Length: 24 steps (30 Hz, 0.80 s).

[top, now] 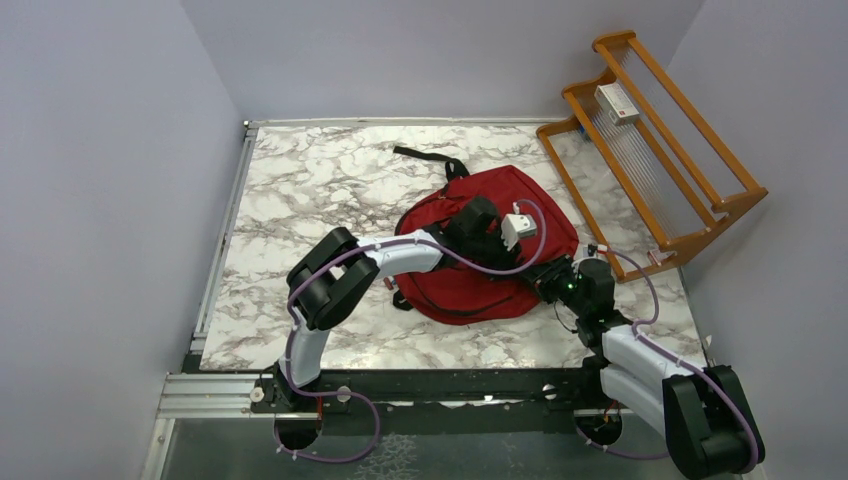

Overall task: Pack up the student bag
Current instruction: Unzip the student bag at the center of the board.

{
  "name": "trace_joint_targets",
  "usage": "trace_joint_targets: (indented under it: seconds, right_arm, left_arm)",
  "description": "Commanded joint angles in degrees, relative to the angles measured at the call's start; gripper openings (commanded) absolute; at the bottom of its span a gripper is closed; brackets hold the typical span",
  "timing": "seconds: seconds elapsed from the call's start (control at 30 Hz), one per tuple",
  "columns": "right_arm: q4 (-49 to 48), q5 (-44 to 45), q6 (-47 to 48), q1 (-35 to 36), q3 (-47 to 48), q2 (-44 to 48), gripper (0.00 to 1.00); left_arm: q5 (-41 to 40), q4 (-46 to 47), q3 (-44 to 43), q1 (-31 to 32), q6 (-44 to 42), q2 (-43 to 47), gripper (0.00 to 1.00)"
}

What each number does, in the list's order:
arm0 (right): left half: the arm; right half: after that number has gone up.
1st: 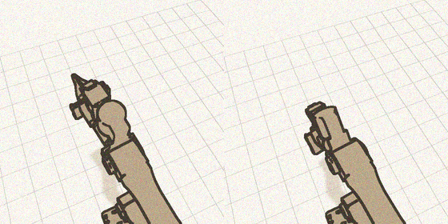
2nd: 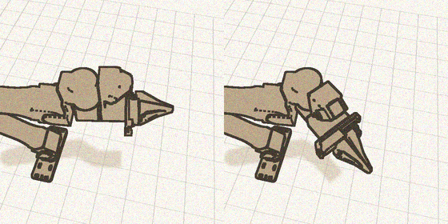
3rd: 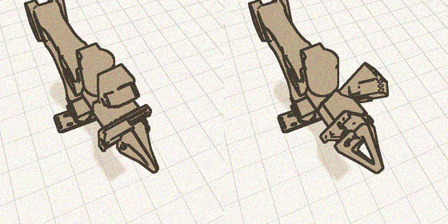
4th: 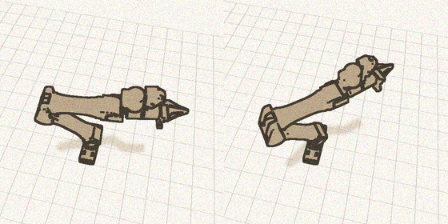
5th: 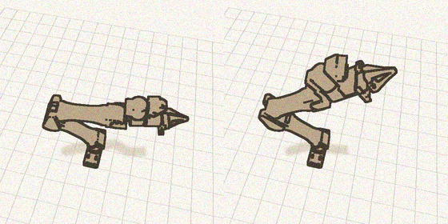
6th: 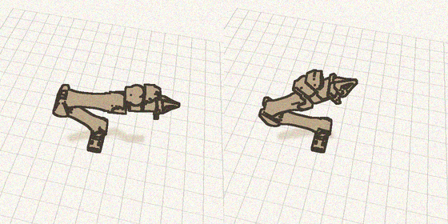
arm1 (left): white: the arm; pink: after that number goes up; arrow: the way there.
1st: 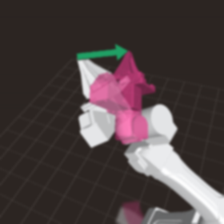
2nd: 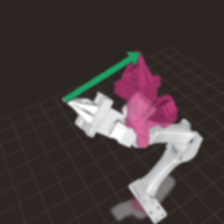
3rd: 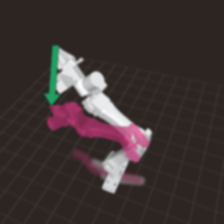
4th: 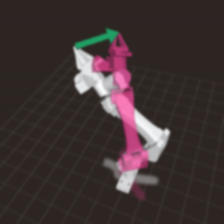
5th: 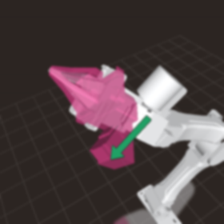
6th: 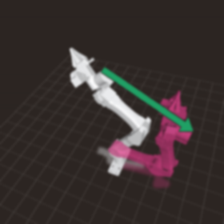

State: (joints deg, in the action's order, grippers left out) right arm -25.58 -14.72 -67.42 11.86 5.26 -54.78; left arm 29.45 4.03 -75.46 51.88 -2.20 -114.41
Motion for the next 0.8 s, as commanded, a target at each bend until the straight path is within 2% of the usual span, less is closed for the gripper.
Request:
trace_joint_targets:
  seconds: [0.0, 0.17, 0.3, 0.47, 0.77]
  right_arm:
    - [-0.81, -1.46, 1.04, -0.17, 0.27, 1.07, 0.22]
    - [0.54, -1.01, 1.50, -0.17, 0.28, 1.85, 0.22]
    - [6.97, 1.92, 1.89, -0.15, 0.96, 4.33, 0.30]
    - [14.85, 6.61, 2.26, -0.17, 1.21, 8.59, 0.39]
    - [15.12, 7.23, 1.28, -0.17, 0.54, 9.02, 0.44]
  left_arm:
    - [-2.22, 0.10, -1.44, 0.18, -0.18, -1.13, 0.21]
    - [-3.83, 0.14, -1.12, 0.20, -0.01, -0.70, 0.07]
    - [-5.70, 0.98, -0.42, 0.15, 1.10, 0.24, 0.00]
    - [-6.76, 3.35, 0.28, -0.02, 4.26, 1.47, 0.00]
    - [-6.86, 7.33, 2.09, -0.20, 8.00, 3.07, 0.00]
